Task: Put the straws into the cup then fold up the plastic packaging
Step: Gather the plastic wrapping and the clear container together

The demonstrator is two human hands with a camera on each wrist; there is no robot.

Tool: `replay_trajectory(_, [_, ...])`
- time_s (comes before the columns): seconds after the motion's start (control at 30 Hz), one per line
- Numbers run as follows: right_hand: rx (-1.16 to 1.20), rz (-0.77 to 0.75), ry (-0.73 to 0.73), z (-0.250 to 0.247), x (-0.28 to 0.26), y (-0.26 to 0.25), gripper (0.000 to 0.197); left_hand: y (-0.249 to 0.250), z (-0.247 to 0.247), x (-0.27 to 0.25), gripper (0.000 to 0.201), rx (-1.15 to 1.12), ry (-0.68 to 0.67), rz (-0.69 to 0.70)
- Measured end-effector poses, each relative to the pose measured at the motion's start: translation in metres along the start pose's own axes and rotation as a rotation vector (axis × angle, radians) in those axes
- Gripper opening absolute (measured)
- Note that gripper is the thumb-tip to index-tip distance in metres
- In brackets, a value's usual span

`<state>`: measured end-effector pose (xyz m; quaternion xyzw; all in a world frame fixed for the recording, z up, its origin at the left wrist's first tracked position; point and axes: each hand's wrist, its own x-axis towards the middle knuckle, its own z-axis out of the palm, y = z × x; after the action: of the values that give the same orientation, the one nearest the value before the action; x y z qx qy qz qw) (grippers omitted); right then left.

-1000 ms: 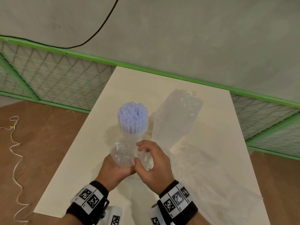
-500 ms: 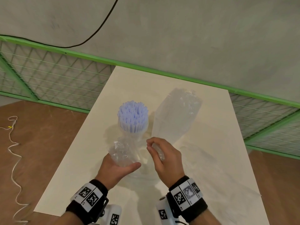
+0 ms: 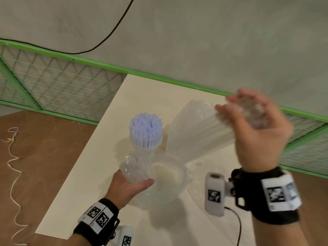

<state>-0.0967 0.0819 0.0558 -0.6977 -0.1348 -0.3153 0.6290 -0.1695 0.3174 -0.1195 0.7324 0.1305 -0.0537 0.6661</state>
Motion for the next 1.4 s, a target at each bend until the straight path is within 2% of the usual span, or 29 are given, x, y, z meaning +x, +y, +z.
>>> replay_trajectory(0.13, [0.095, -0.111, 0.098, -0.015, 0.047, -0.012, 0.027, -0.001, -0.001, 0.000, 0.065, -0.011, 0.001, -0.020])
replay_trajectory(0.23, [0.061, -0.073, 0.107, -0.015, 0.066, 0.012, 0.029, 0.000, -0.001, 0.000, 0.067, 0.002, -0.013, -0.019])
replay_trajectory(0.4, [0.013, 0.034, 0.033, -0.008, 0.077, 0.046, 0.032, 0.001, -0.001, -0.001, 0.068, 0.003, -0.012, -0.029])
replay_trajectory(0.63, [0.144, 0.000, 0.133, -0.012, 0.104, 0.026, 0.031, 0.002, -0.002, -0.001, 0.065, -0.002, -0.002, -0.042])
replay_trajectory(0.83, [0.024, 0.131, 0.007, -0.013, 0.105, 0.046, 0.030, 0.003, -0.002, 0.000, 0.065, -0.008, 0.005, -0.054])
replay_trajectory(1.0, [-0.032, 0.145, -0.153, 0.001, 0.104, 0.068, 0.021, 0.005, -0.002, -0.001, 0.068, -0.009, 0.004, -0.056])
replay_trajectory(1.17, [0.004, 0.149, -0.224, -0.002, 0.115, 0.071, 0.021, 0.008, -0.004, -0.004, 0.053, 0.001, -0.007, -0.080])
replay_trajectory(1.3, [0.016, 0.139, -0.347, 0.001, 0.116, 0.072, 0.025, 0.007, -0.005, -0.004, 0.063, -0.003, -0.010, -0.081])
replay_trajectory(1.4, [-0.007, 0.156, -0.390, 0.005, 0.113, 0.084, 0.023, 0.007, -0.005, -0.004, 0.063, -0.006, -0.004, -0.083])
